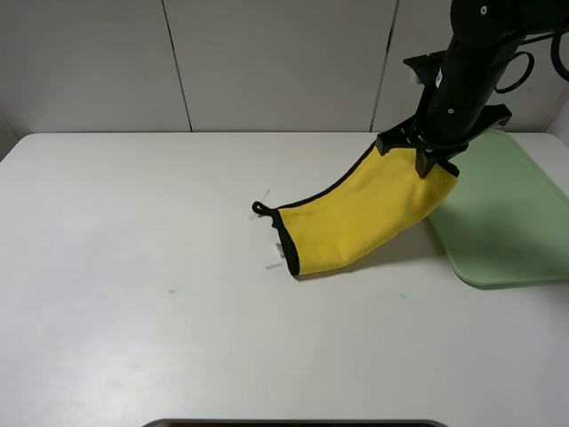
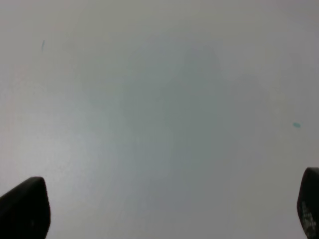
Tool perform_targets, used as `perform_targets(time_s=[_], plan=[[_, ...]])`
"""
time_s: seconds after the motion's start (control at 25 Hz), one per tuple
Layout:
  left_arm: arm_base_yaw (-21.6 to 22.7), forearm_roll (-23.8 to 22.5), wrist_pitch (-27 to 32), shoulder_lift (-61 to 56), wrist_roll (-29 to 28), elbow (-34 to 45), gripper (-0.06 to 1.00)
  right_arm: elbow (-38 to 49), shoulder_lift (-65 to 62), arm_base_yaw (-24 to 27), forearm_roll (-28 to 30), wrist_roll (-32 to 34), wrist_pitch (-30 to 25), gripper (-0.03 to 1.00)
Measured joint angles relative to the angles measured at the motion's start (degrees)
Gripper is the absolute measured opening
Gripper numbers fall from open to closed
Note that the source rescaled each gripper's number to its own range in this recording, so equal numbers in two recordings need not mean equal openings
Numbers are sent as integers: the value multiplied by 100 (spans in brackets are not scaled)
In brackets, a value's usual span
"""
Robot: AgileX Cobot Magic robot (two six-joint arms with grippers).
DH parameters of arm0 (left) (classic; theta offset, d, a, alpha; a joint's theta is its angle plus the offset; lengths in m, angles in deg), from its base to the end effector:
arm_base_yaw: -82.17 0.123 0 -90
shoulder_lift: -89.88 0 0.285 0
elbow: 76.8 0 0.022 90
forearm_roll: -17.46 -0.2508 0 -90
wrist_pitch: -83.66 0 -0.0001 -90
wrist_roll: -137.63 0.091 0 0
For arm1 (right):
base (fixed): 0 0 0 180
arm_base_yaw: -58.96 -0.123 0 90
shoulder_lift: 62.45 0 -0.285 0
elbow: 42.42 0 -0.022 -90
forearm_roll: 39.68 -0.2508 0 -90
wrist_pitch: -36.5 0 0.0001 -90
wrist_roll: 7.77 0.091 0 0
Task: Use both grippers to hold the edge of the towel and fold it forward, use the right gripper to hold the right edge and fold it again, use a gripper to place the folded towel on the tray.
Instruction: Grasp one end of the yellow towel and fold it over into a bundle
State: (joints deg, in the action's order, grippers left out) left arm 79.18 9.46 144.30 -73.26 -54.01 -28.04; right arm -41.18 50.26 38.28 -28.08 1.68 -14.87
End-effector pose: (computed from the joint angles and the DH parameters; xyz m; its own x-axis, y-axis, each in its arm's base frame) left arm 0.0202 0.0100 0.2760 -0.5758 -0.1031 -0.8111 -0.1244 0.9915 -0.0377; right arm 0.3528 0.1179 0.2175 -0.9136 -0.3053 -0.2687 -0.2761 0.9507 -0.1416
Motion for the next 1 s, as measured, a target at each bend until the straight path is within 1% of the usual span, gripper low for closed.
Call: perform_targets(time_s=[0.12, 0.32, 0.4, 0.64, 1.0], plan=[[0, 0, 0, 0, 0, 0, 100, -16, 0, 0, 48, 0, -7, 4], [0, 0, 0, 0, 0, 0, 100, -22, 201, -25, -73, 0, -13, 4], [0, 0, 0, 0, 0, 0, 100, -22, 359, -133, -106, 0, -6, 4], [0, 0, 0, 0, 0, 0, 100, -22, 470, -694, -127, 40, 118, 4], [0, 0, 0, 0, 0, 0, 100, -22, 522, -1264, -239, 246, 305, 4]])
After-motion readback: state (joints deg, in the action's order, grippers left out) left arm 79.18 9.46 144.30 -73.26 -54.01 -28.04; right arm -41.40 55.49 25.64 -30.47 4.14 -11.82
